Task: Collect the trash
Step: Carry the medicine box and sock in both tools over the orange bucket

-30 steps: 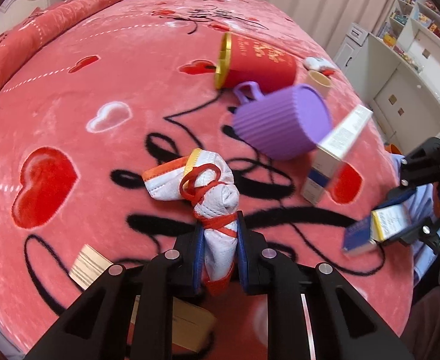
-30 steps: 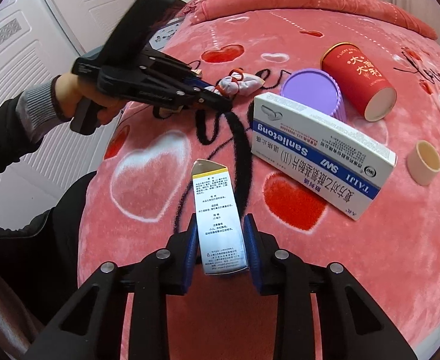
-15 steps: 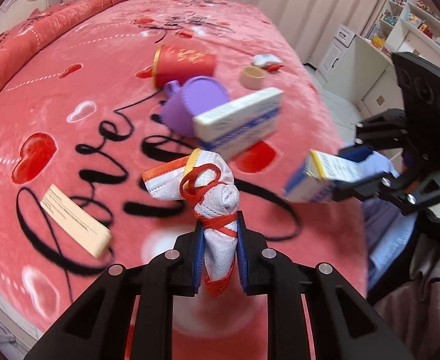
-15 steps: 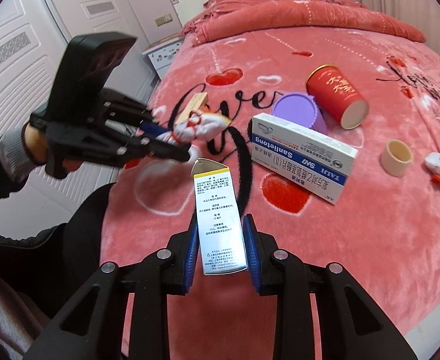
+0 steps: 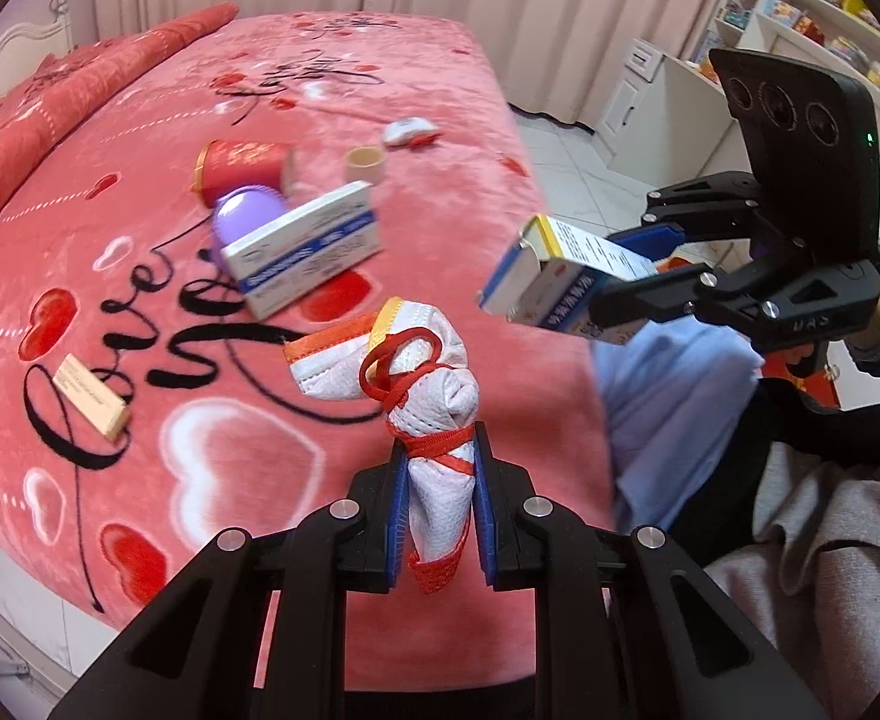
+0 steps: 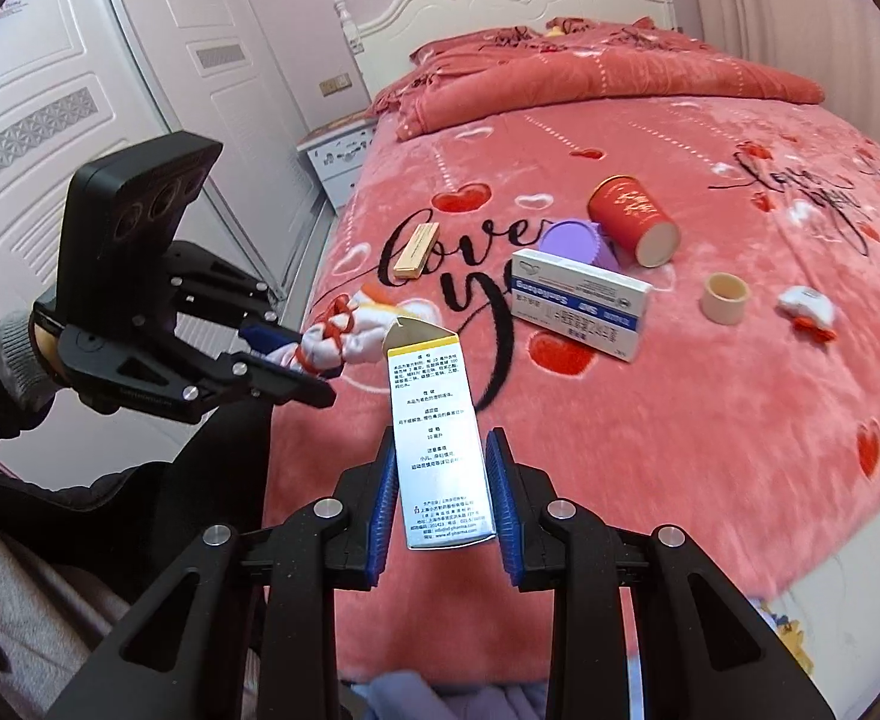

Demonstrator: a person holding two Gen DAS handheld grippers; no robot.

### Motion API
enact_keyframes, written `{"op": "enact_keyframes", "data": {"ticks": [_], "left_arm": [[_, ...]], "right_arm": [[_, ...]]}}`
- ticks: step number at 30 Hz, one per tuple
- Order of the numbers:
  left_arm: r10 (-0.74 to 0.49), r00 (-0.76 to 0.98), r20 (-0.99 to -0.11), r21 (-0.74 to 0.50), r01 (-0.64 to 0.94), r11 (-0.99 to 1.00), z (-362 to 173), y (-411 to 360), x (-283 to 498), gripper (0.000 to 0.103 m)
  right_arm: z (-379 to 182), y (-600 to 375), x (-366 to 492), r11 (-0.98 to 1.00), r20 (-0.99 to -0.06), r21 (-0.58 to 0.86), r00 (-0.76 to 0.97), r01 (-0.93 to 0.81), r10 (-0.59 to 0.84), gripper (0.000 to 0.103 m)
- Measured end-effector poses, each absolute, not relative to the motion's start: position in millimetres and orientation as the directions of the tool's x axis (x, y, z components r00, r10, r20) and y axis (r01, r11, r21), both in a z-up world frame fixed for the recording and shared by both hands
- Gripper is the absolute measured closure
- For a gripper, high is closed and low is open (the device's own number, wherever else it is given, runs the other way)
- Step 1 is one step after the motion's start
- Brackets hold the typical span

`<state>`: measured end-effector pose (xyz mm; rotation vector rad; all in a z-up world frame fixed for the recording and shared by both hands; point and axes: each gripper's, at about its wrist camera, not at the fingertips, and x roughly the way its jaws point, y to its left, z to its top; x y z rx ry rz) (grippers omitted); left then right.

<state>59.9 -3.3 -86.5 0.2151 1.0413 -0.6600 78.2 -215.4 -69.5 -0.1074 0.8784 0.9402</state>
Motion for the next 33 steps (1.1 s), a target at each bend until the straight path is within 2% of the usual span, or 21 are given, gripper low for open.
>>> {"op": "enact_keyframes", "data": {"ticks": [8,15,25,33], "left_arm": [[-0.431,0.319,-0.844,-0.108,0.688,0.718,-73.3,-67.2,48.9,0.083],[-0.487,0.258,-0.835,-0.097,0.801,0.591,-66.9,-159.0,62.6,0.083],[-0.56,0.11,-0.821,-0.122,0.925,0.36,-76.1,-308.8,79.6,0.083],[-0.556,-0.02,-0.831,-0.158,0.967,0.201,-101.1,-411.0,75.3,0.083]], "right_arm": [[-53.7,-285.1,47.6,0.689,-0.665,0.276,0.385,-0.67,0.64,0.074],[-47.4,-380.4,24.6,0.797,-0.649,0.269,0.509,-0.541,0.565,0.074],[-51.3,-542.3,-18.6,0.935,-0.663,0.254,0.66,-0.246,0.353,0.074],[-74.3,-644.4,-48.1,0.966,-0.694,0.259,0.69,-0.027,0.205,0.074]]}}
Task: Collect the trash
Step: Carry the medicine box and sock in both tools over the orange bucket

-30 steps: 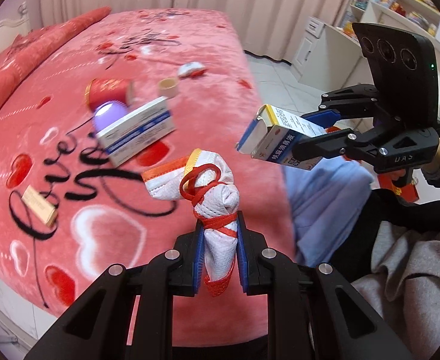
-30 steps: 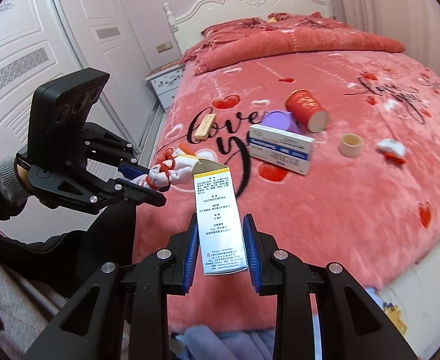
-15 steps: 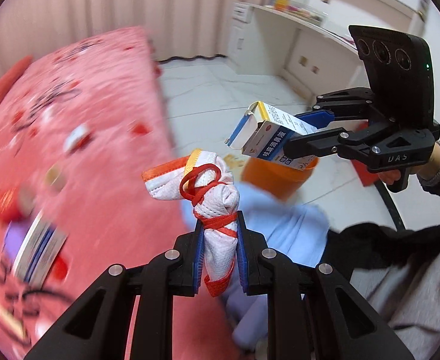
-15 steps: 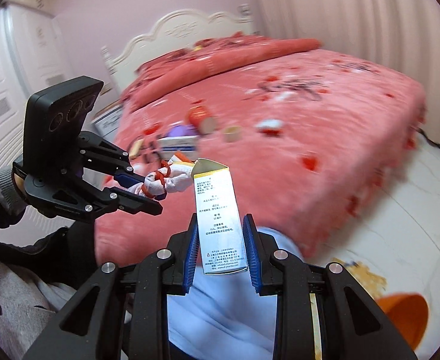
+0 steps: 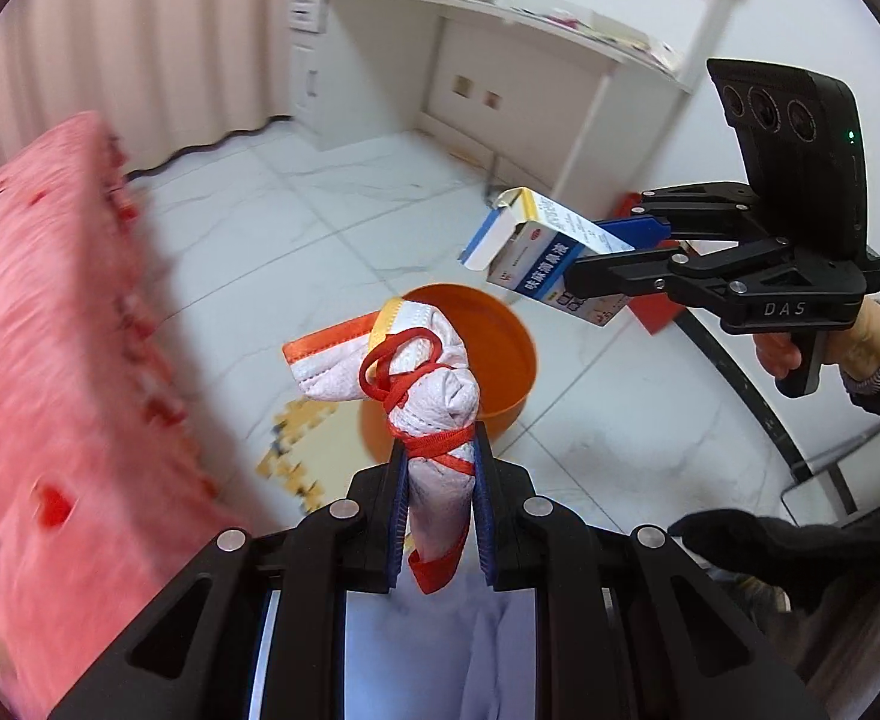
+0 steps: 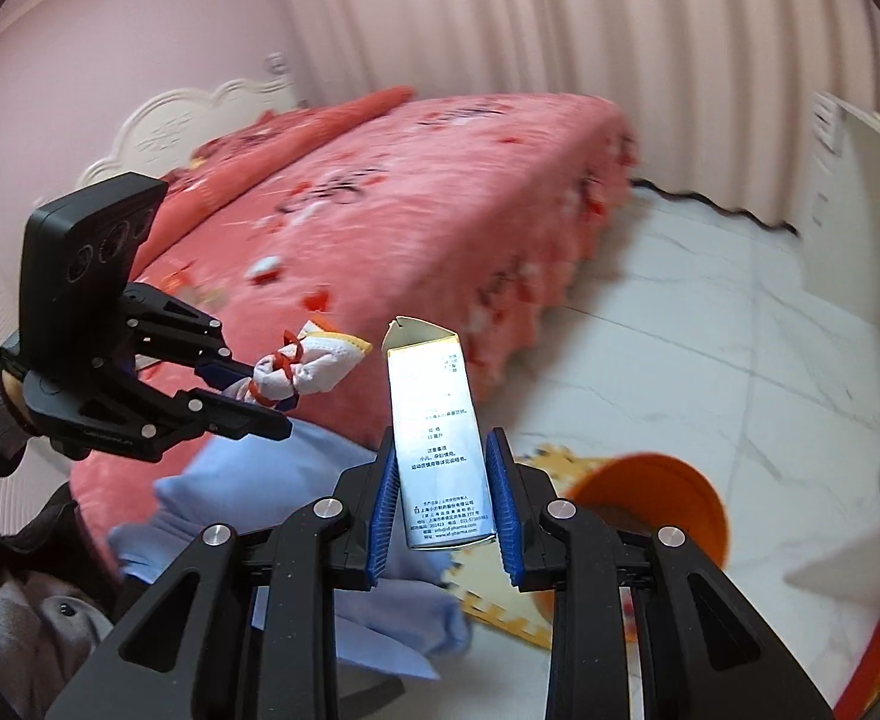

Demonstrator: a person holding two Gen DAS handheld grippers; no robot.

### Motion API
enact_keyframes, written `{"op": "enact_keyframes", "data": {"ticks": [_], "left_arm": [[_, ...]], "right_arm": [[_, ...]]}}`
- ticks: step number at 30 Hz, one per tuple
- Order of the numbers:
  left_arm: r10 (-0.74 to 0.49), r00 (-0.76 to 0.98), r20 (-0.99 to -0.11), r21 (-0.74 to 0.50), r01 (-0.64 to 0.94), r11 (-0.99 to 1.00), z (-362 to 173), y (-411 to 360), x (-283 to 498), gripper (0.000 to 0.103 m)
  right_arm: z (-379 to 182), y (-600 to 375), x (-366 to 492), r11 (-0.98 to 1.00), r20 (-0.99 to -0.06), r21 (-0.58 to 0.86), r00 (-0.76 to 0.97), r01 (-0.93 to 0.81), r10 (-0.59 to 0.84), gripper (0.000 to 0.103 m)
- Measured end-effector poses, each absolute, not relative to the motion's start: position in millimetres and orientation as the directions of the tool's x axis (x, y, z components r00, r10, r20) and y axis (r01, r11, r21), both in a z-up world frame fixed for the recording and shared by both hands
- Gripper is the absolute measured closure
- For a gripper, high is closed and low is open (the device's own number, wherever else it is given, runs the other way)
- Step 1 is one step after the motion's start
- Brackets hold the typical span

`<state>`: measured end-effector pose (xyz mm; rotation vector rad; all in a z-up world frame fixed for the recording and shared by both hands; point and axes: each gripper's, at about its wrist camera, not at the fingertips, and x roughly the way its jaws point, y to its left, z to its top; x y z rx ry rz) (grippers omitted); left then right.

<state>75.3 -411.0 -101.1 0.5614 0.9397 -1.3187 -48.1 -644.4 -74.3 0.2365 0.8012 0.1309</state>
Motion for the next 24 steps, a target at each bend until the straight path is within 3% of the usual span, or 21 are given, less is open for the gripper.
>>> {"op": "enact_keyframes", "data": {"ticks": [10,24], "left_arm": [[-0.496,-0.16,-0.853,-0.232,0.969,0.086,-150.9,-504.0,63.2,0.083],[-0.404,-0.184,-0.896,-0.257,0.957,0.133,-210.4,-558.2,76.7,0.08]], "right_arm": [[-115.6,-726.9,-73.1,0.946,-0.726,0.288,0.678,0.148,0.115,0.074],[-161.2,-766.4,-71.2,0.918,-0.754,0.331,0.647,0.219,0.117,0.074]]}}
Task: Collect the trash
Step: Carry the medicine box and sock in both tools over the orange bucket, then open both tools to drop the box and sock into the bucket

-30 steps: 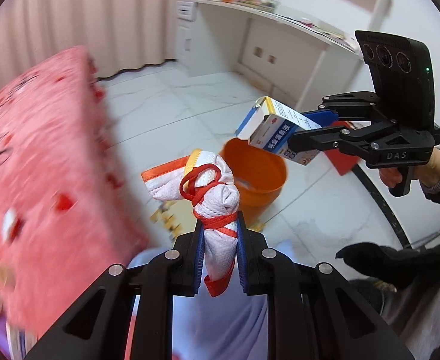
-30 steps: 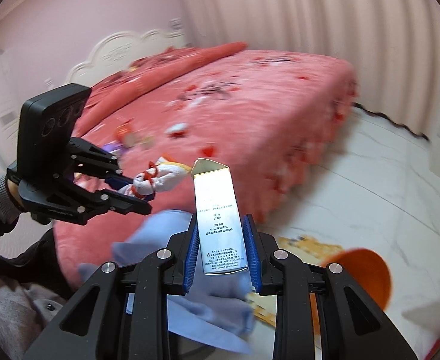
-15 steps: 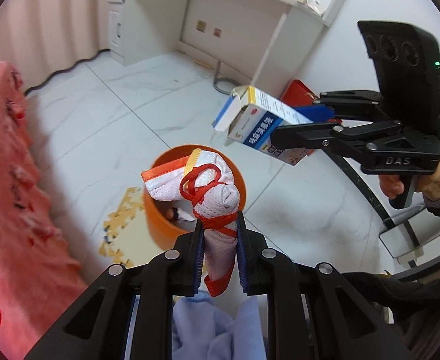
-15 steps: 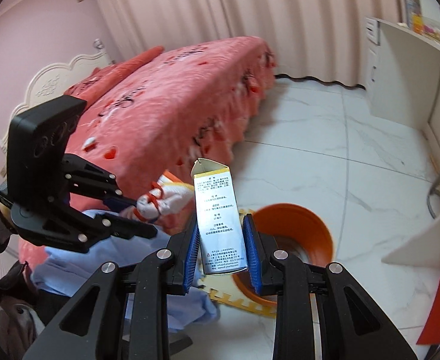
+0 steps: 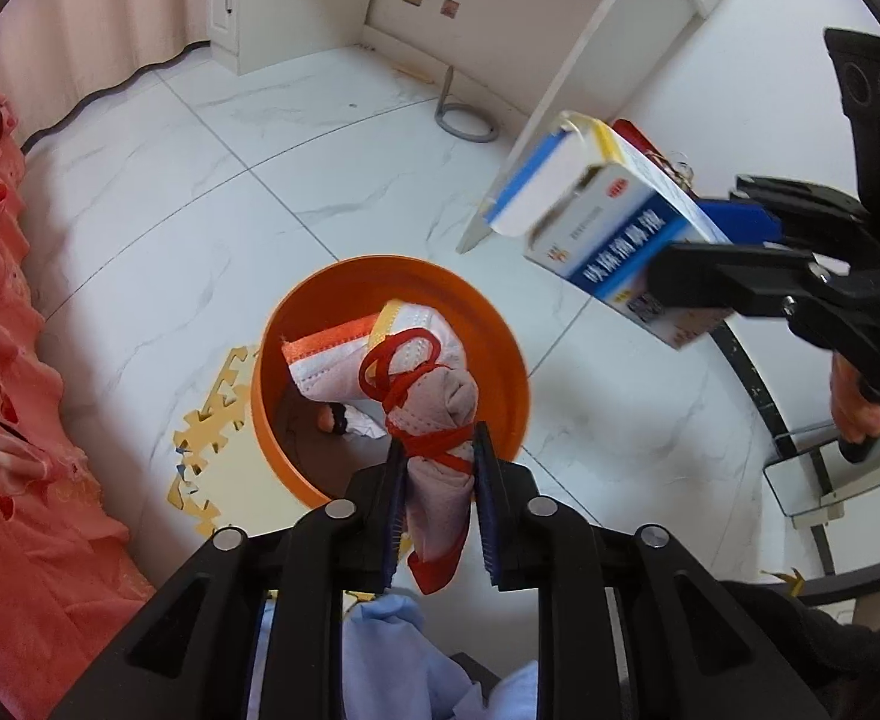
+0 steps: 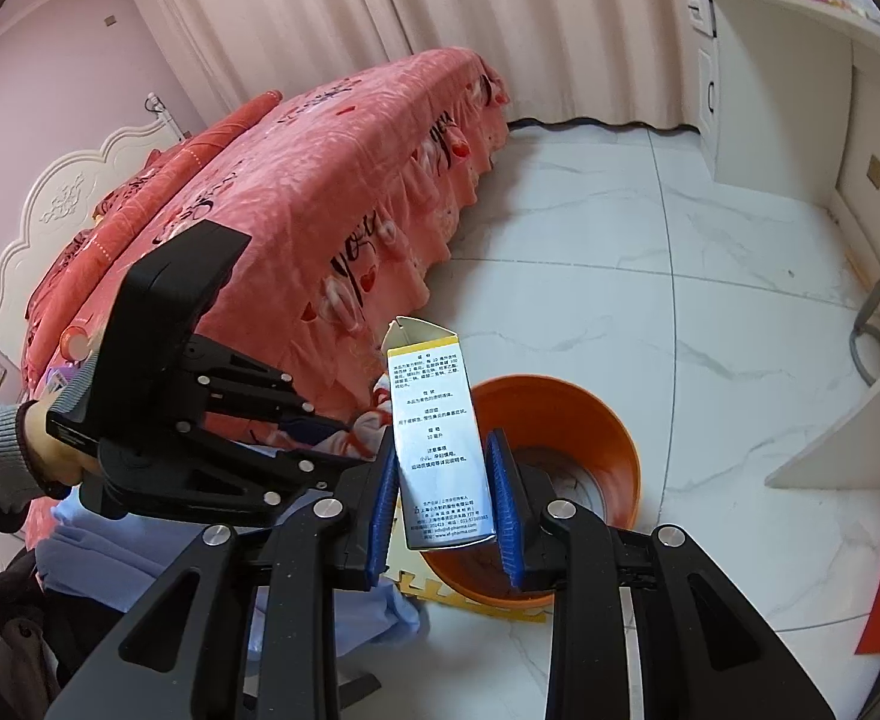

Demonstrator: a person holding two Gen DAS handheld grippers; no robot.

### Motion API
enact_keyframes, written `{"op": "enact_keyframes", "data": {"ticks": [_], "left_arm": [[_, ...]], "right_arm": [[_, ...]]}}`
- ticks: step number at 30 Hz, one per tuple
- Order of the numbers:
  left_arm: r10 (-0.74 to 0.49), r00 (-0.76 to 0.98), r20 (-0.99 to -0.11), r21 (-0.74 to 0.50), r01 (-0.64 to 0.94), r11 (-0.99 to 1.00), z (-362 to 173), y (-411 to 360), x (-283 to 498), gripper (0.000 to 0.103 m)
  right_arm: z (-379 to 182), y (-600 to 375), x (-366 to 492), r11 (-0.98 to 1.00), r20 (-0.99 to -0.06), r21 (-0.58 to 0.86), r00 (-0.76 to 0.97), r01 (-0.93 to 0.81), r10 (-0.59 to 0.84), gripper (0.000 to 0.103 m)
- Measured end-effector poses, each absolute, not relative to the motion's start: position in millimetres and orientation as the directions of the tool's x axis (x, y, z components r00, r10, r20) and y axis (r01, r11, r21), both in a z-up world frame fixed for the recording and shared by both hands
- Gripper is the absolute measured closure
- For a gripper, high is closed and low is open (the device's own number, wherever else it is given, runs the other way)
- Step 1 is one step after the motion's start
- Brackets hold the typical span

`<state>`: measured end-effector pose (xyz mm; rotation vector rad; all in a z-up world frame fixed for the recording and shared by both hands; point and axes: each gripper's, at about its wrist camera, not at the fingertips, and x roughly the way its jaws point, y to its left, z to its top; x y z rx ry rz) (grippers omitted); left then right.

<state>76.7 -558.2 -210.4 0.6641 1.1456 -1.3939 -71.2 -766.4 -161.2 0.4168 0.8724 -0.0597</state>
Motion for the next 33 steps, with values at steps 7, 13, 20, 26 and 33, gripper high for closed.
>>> {"op": "enact_keyframes", "data": {"ticks": [7,13,20,26,33], "left_arm": [[-0.39,-0.178,-0.904,-0.261,0.95,0.171,-215.6,-554.3,81.4,0.066],[-0.39,-0.162,-0.907,-0.248,0.951,0.182,-208.1,-537.7,85.5,0.066],[-0.382,-0.139,-0.914,-0.234,0.948,0.215,-206.5,-519.4,95.4,0.066],[-0.374,-0.142,-0.916,-0.242,0.941,0.237,-212.2,-510.3,102.8,0.066],[-0.379,-0.141,-0.914,-0.245,0.939,0.241,-212.4,-503.9,104.5,0.066]], "right_arm": [[-173.0,-761.8,-57.9,0.916,-0.764,0.339,0.631,0.216,0.134,0.074],[-178.2,-756.6,-45.5,0.917,-0.767,0.343,0.624,0.205,0.148,0.074],[-188.4,-752.2,-30.3,0.913,-0.779,0.343,0.61,0.222,0.144,0.072],[-199.5,-750.0,-20.4,0.906,-0.796,0.344,0.588,0.247,0.142,0.058],[-200.9,-744.2,-15.2,0.905,-0.799,0.35,0.581,0.242,0.154,0.058]]}}
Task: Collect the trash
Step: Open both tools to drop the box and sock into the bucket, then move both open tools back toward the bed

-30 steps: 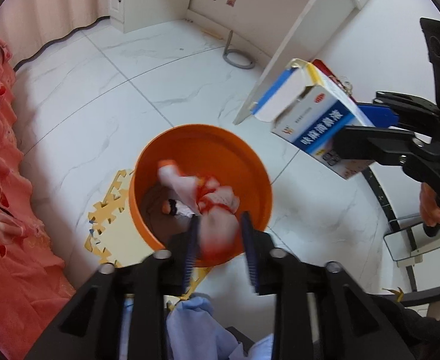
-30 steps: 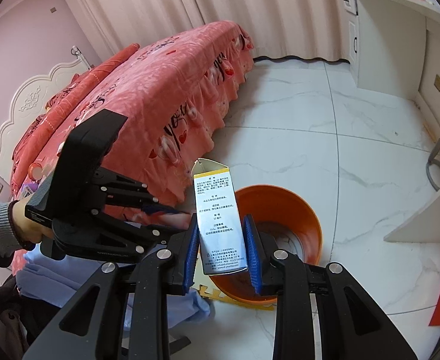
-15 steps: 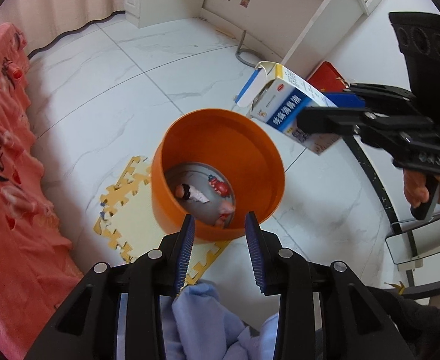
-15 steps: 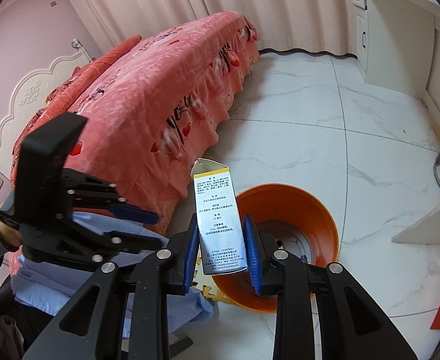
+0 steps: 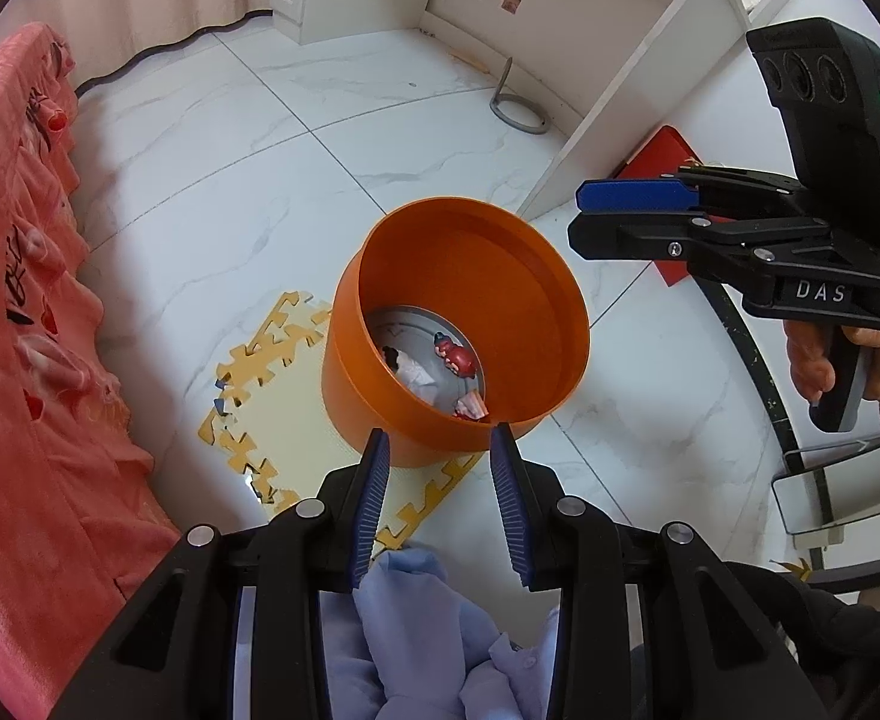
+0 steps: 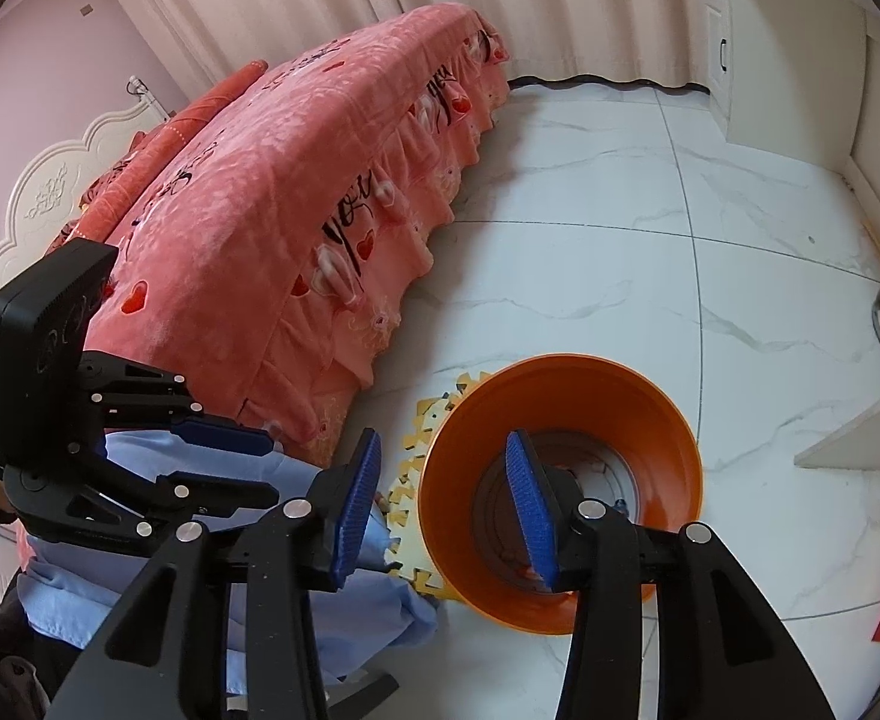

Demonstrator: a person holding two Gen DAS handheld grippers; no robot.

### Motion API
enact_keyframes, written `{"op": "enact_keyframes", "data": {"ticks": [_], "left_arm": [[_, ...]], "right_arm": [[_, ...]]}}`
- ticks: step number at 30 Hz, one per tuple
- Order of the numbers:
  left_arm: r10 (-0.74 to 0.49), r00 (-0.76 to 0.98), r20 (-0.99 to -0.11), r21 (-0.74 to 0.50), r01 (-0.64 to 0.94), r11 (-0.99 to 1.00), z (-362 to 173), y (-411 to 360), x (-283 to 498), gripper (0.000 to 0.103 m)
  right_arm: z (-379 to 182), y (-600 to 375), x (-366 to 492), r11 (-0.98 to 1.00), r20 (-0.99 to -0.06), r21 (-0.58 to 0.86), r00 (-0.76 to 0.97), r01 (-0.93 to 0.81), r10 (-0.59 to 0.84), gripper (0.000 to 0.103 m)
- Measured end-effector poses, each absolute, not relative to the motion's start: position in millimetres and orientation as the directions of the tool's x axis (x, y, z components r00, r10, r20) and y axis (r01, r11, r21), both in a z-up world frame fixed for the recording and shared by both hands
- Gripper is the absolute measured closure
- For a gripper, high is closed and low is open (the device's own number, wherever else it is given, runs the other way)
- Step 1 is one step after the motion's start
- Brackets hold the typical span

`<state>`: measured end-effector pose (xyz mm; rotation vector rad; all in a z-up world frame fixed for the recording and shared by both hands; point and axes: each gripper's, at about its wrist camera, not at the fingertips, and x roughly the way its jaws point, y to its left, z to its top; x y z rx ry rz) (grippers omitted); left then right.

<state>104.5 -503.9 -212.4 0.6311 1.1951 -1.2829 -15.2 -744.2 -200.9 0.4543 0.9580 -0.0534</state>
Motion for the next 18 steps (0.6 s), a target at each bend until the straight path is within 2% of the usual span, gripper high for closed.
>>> {"op": "enact_keyframes", "data": {"ticks": [8,18], "left_arm": [[-0.393,-0.132,-0.91,-0.242,0.939,0.243,-204.2,-497.8,101.6,0.066],[-0.437,-0.084,-0.896,-0.214,0.942,0.257,-170.9,-461.8,91.5,0.066]], "right_arm": [[-195.5,-742.4,-15.4,0.91,-0.799,0.34,0.583,0.238,0.146,0.058],[-152.3,-710.3,-17.8,0.932,-0.771,0.314,0.621,0.18,0.14,0.058]]}}
